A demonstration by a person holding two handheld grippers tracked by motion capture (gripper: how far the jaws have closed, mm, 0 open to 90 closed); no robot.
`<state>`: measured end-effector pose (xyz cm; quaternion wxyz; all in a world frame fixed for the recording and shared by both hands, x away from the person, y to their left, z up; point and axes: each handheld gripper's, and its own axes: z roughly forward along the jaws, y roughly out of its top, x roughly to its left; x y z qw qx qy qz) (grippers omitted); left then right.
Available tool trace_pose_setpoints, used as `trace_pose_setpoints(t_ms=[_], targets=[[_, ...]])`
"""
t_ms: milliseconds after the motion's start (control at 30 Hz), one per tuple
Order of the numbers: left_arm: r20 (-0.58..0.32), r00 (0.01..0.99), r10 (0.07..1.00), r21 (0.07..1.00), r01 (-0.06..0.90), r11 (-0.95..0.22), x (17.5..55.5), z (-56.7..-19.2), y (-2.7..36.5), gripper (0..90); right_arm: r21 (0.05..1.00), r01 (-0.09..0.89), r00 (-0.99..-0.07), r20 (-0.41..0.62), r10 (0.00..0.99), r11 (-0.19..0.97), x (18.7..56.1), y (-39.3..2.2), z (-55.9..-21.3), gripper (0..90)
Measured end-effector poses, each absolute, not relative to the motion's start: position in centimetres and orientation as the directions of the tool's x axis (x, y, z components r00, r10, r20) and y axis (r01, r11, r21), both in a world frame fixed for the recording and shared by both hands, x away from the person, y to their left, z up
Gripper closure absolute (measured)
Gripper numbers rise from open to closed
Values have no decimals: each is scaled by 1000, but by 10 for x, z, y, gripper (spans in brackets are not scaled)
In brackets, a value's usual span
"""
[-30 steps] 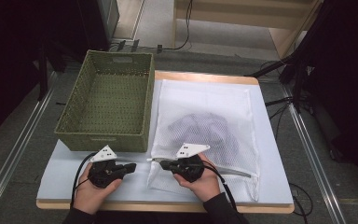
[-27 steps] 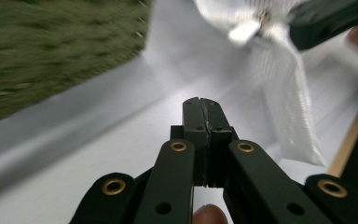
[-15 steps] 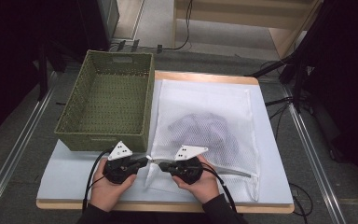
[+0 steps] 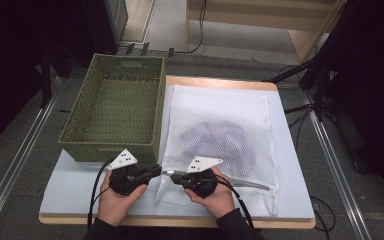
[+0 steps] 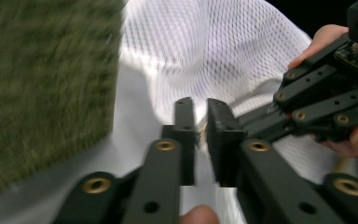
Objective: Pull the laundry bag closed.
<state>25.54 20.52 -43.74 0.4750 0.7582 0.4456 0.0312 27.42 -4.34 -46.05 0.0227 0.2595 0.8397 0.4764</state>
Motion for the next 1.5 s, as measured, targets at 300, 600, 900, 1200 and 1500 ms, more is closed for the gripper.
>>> trace_pose_setpoints(t_ms=[300,600,900,1200,1500], targets=[[-501,623,601,642,733,-224,257,-451,203,443,816,409,-864,203,460,409,274,-44,-461,900],[-387,668,636,628,696,-349,258,-459,184,666,821,407,-863,201,463,401,274,-43,-461,900],[-208,734,646,682,582,-442,247,-451,174,900,826,425,-857,234,460,371,275,-48,-459,831],[-142,742,655,686,551,-475,243,-449,171,900,836,457,-835,286,469,305,285,-54,-449,673],[-124,743,658,686,543,-484,242,-450,170,900,779,548,-814,411,411,305,299,-40,-452,678]])
